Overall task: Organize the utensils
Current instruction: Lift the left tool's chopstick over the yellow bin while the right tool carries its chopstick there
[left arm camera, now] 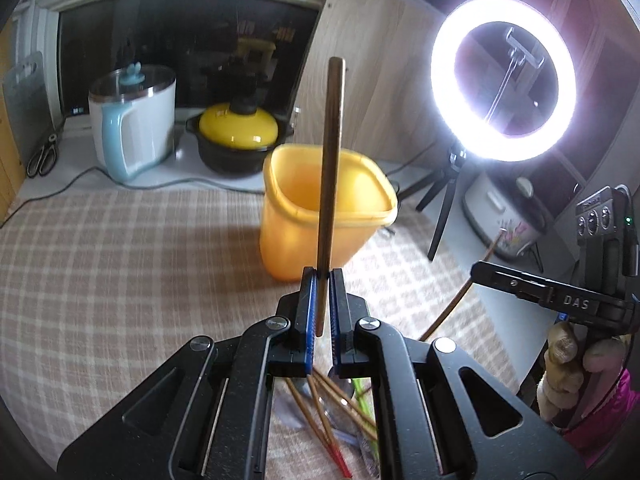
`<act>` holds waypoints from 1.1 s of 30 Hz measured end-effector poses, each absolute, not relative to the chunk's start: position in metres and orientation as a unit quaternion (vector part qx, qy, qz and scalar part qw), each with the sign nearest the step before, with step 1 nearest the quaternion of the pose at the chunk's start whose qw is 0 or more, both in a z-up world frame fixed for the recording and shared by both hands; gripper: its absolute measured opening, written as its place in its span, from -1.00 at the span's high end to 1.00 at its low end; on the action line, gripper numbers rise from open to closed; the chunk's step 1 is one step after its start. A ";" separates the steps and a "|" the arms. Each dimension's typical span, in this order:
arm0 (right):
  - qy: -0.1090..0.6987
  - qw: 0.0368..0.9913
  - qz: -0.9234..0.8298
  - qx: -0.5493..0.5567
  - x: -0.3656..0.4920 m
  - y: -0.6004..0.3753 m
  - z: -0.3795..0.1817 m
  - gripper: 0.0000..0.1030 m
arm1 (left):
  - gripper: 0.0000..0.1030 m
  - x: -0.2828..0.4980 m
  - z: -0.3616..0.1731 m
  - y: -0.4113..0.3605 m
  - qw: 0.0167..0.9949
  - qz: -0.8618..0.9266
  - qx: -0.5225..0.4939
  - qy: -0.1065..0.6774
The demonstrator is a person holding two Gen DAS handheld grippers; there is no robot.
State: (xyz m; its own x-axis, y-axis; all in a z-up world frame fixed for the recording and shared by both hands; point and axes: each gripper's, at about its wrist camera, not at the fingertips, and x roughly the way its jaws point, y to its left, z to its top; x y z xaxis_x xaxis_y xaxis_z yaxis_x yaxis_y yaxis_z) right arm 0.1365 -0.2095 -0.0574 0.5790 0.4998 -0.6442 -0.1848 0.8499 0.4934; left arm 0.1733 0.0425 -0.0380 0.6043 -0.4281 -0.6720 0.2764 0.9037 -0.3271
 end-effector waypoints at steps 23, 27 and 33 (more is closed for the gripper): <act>0.261 0.928 0.192 0.183 0.160 -0.218 0.045 0.93 | 0.93 0.229 0.020 0.057 0.924 -0.167 -0.139 0.314; 0.245 0.935 0.175 0.188 0.165 -0.221 0.048 0.93 | 0.93 0.240 0.013 0.056 0.922 -0.162 -0.139 0.323; 0.233 0.944 0.144 0.183 0.178 -0.223 0.044 0.93 | 0.93 0.251 -0.003 0.050 0.916 -0.160 -0.136 0.342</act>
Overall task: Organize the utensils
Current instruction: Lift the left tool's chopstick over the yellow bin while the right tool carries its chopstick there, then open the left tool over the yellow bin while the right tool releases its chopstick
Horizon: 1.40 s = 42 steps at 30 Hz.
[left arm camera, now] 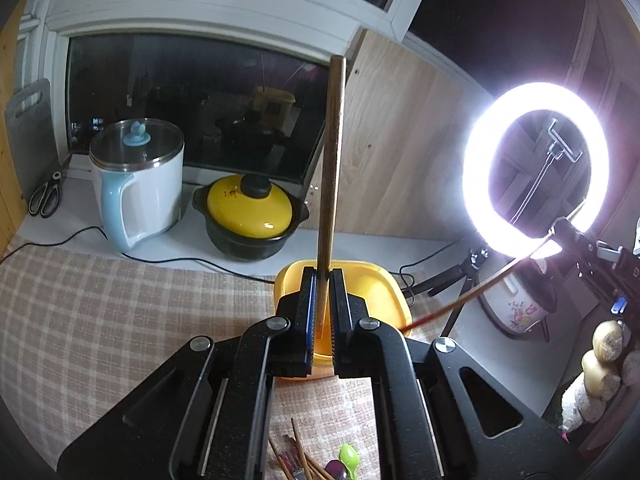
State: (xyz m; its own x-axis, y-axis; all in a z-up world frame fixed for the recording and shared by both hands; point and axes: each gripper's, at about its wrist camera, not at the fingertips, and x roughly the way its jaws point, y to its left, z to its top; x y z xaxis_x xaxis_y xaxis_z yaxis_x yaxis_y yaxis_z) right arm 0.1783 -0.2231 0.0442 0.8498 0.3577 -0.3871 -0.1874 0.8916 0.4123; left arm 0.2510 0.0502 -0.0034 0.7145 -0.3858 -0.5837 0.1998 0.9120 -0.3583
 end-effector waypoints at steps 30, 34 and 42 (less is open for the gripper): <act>0.372 0.900 0.147 0.172 0.226 -0.195 -0.056 0.92 | 0.92 0.271 -0.060 0.022 0.887 -0.167 -0.137 0.408; 0.374 0.900 0.141 0.172 0.225 -0.198 -0.056 0.91 | 0.92 0.268 -0.057 0.021 0.892 -0.168 -0.131 0.398; 0.358 0.908 0.130 0.173 0.217 -0.207 -0.052 -0.04 | 0.51 0.257 -0.047 0.028 0.901 -0.161 -0.123 0.384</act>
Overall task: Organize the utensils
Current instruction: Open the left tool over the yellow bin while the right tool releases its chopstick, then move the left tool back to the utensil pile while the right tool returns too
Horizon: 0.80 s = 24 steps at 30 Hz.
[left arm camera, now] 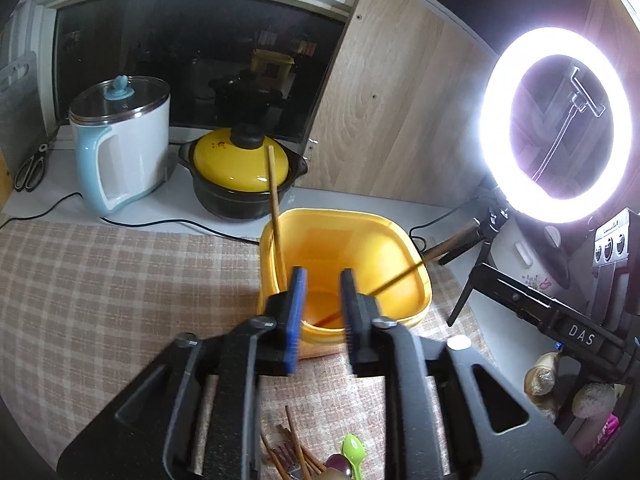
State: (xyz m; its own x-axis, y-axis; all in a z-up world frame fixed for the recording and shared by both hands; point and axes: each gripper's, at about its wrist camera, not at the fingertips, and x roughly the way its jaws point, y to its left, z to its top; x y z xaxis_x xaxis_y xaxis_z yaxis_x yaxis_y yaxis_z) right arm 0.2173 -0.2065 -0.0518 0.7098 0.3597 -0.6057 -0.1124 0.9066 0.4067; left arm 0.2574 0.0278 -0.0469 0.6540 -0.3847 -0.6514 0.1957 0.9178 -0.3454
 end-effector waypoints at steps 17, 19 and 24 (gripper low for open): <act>0.352 0.921 0.151 0.075 0.178 -0.214 -0.066 -0.42 | 0.50 0.201 -0.051 0.055 0.904 -0.139 -0.124 0.384; 0.363 0.916 0.159 0.065 0.174 -0.215 -0.074 -0.42 | 0.50 0.192 -0.054 0.057 0.903 -0.134 -0.117 0.390; 0.388 0.902 0.174 0.068 0.162 -0.224 -0.094 -0.42 | 0.50 0.170 -0.070 0.061 0.892 -0.132 -0.123 0.415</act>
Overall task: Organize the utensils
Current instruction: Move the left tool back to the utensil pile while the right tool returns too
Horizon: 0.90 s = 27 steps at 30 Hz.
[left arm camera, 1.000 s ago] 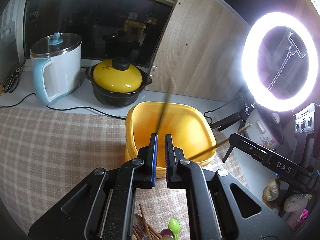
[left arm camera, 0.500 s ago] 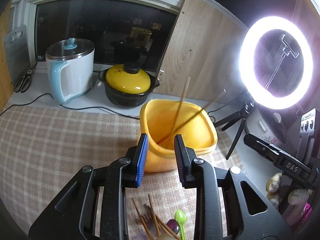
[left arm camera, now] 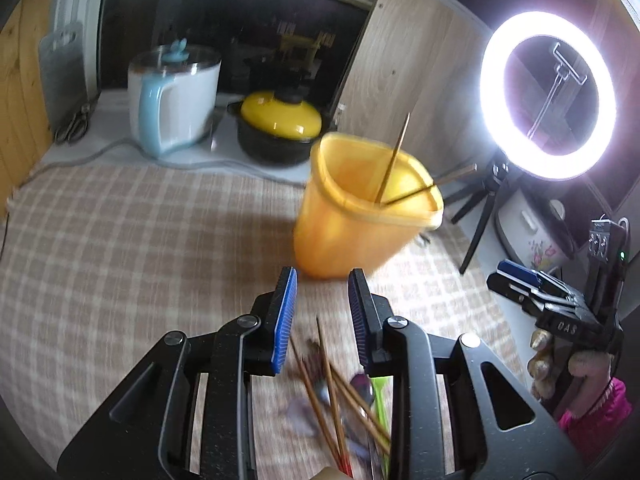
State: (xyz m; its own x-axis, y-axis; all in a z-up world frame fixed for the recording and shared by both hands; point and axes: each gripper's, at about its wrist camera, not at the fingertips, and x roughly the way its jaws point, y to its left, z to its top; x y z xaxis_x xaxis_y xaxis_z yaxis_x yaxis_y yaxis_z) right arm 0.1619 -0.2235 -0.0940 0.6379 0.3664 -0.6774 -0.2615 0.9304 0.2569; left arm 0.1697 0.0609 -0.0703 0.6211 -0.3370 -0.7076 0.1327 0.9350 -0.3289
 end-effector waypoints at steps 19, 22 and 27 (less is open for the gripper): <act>0.492 0.818 0.234 0.184 0.132 -0.231 -0.160 -0.41 | 0.50 0.117 -0.145 0.074 0.834 -0.123 -0.205 0.498; 0.503 0.809 0.245 0.182 0.127 -0.224 -0.166 -0.25 | 0.50 0.114 -0.149 0.071 0.830 -0.128 -0.207 0.502; 0.520 0.796 0.268 0.154 0.121 -0.204 -0.169 0.13 | 0.50 0.111 -0.158 0.062 0.822 -0.135 -0.206 0.514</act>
